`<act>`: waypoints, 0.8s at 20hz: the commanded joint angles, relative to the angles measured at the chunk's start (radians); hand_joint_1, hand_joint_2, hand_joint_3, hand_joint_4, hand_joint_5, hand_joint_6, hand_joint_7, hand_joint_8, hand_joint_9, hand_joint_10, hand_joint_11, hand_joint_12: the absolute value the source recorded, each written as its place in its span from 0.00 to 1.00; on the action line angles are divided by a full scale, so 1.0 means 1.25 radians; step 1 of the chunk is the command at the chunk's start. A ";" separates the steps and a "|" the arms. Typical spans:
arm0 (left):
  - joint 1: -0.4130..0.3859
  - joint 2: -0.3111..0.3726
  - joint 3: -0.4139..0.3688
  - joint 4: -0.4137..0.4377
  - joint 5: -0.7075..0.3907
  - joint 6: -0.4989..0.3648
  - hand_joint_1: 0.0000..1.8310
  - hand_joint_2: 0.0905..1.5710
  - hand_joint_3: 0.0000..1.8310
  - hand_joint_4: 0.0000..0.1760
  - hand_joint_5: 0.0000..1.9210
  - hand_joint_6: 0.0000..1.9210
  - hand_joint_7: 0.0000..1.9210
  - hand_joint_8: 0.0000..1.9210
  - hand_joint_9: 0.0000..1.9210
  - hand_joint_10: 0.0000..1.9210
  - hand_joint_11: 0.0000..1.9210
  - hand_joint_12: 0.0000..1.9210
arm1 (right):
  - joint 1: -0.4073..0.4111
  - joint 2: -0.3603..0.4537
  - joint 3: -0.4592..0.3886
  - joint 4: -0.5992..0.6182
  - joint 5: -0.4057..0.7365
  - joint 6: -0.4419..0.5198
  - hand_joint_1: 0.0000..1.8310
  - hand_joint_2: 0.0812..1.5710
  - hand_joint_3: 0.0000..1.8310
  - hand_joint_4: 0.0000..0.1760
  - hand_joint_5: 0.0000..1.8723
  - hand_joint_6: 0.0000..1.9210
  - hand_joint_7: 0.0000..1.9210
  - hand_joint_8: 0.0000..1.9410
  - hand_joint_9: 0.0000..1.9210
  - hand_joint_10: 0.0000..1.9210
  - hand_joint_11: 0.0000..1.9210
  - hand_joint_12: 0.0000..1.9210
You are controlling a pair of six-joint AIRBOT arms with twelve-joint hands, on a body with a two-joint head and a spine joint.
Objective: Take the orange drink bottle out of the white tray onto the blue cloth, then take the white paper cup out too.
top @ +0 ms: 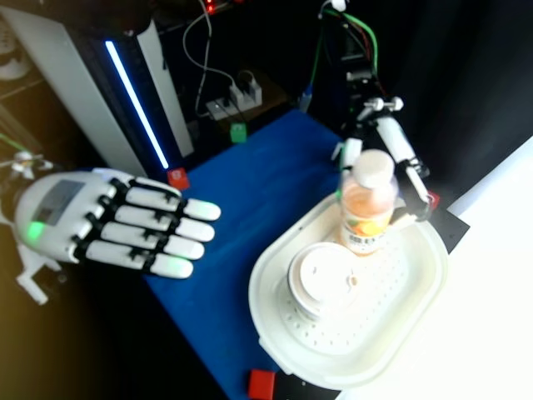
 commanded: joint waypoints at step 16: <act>0.071 0.090 -0.133 -0.007 -0.285 -0.013 0.55 0.75 0.00 0.00 0.05 0.86 0.09 0.89 0.18 0.95 0.22 0.99 | 0.008 -0.007 -0.009 0.009 0.098 -0.001 0.12 0.89 0.00 0.00 0.00 0.00 0.00 0.00 0.00 0.00 0.00 0.00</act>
